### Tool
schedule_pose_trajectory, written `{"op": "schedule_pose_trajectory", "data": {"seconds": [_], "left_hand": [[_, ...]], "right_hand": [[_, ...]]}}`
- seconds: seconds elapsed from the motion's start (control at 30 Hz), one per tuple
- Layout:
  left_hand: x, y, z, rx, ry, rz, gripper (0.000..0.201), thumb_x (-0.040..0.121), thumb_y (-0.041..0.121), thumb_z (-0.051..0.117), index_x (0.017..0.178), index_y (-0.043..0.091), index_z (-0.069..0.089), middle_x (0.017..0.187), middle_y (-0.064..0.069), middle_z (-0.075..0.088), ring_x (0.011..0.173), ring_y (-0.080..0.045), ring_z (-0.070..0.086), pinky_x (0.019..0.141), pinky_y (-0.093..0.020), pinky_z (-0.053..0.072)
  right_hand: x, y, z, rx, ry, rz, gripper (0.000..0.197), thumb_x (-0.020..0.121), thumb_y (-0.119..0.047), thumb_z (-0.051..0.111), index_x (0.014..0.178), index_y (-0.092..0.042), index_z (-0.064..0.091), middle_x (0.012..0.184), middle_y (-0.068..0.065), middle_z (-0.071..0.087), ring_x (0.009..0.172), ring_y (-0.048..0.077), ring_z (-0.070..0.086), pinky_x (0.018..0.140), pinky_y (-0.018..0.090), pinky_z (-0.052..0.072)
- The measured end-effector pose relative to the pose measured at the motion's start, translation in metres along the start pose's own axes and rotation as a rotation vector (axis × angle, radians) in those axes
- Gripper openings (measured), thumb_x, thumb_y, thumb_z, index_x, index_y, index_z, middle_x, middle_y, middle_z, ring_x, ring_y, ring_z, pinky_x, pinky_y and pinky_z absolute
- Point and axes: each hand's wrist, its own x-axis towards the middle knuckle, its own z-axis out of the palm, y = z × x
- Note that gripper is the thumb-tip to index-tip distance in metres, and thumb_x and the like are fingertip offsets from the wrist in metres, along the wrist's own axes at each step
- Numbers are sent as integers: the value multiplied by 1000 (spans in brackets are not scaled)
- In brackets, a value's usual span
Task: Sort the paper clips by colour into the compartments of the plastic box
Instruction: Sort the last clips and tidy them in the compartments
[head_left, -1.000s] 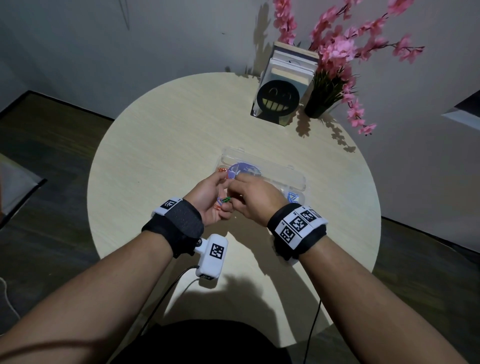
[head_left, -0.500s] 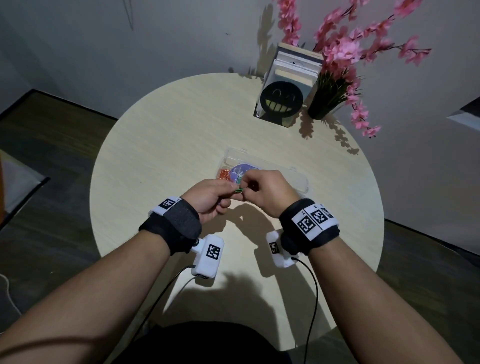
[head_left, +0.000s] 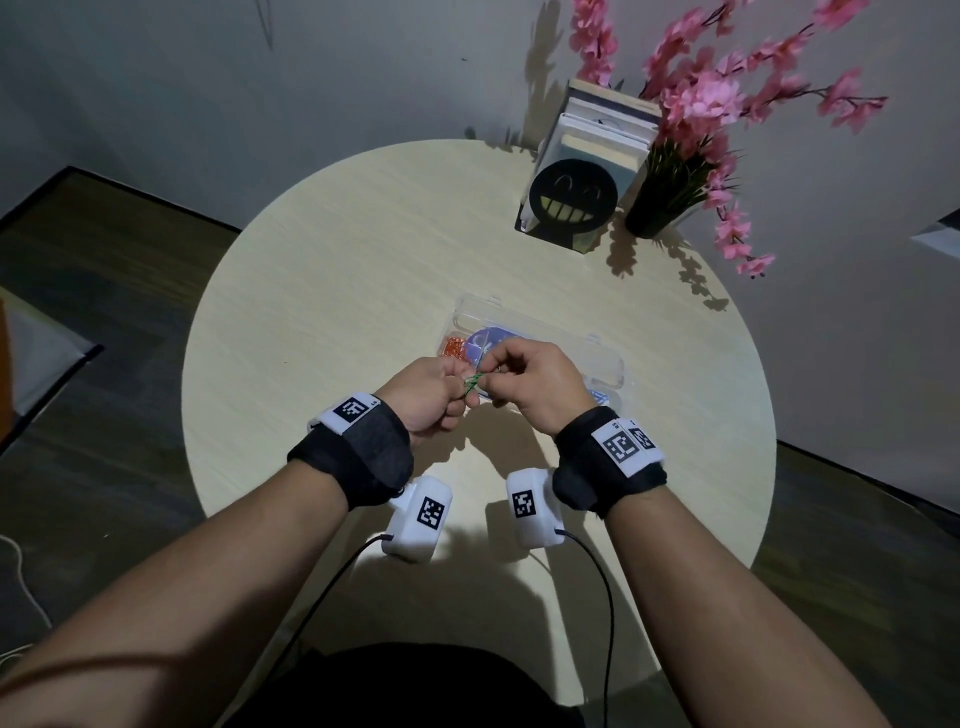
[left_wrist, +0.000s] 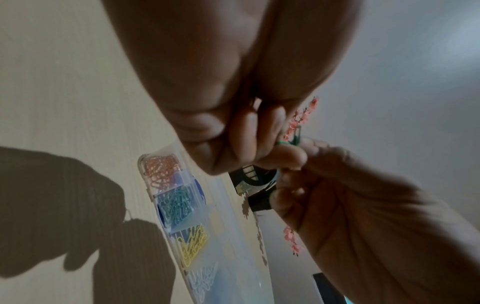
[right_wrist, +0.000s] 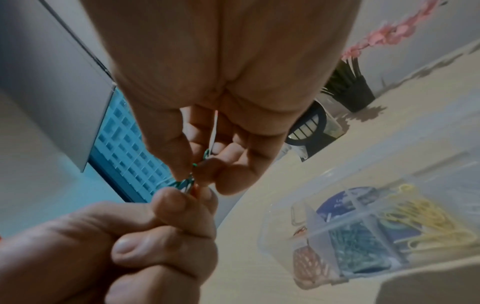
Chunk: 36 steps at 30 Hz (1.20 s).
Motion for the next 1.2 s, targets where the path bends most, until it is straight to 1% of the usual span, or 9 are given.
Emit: {"op": "schedule_pose_trajectory", "data": {"seconds": [0.13,0.3,0.47,0.63,0.83,0.97,1.03,1.1,1.2], "left_hand": [[3,3,6,107,77,67,23,95,-3,36,81,11,47,60,-5,55,38,-6,36,38,-17,29],[10,2,4,558,182,217,14,92,11,45,80,18,49,63,2,63,49,-14,45,52,-25,35],[14,6,9,842,303,316,8,91,14,48,84,11,49,72,-3,57,66,-21,50,60,-26,34],[24,8,21,983,360,381,19,94,15,44,100,0,53,91,-22,61,80,-37,56,68,-37,42],[34,10,21,933,337,363,12,91,12,49,90,4,58,84,-16,64,79,-32,58,71,-37,49],[37,9,10,797,370,257,11,92,10,49,83,9,55,70,-5,57,60,-18,52,44,-14,40],[36,8,3,714,368,227,11,93,9,49,84,9,55,66,1,57,57,-7,51,42,-7,40],[36,8,-2,660,356,220,11,94,9,49,85,9,56,65,2,60,56,-7,55,43,-7,41],[37,8,-6,545,323,187,11,94,10,49,86,9,56,71,-6,65,60,-23,64,47,-17,49]], "right_hand": [[6,6,4,65,53,25,20,74,7,62,67,-11,60,67,13,59,64,23,54,64,37,48],[15,13,12,244,86,97,18,73,13,56,68,-5,56,64,16,54,63,31,58,60,36,48],[18,19,12,527,28,268,21,84,11,52,72,-6,53,64,12,54,47,13,57,50,23,52],[26,24,7,664,-2,384,24,86,8,47,70,-11,50,64,9,57,52,17,56,54,28,54],[41,33,4,789,109,379,28,84,13,44,65,-7,44,60,12,52,55,21,50,47,23,49],[57,37,3,430,226,366,25,79,11,48,63,-9,47,53,11,52,44,19,47,42,24,42],[66,42,1,152,219,349,24,76,8,52,61,-10,51,56,14,55,42,20,51,45,25,44],[74,44,0,-99,197,339,22,76,1,56,58,-12,56,60,14,61,50,26,61,49,30,52],[81,46,-7,-308,184,330,23,74,-1,58,58,-19,60,66,9,65,73,34,69,69,42,59]]}}
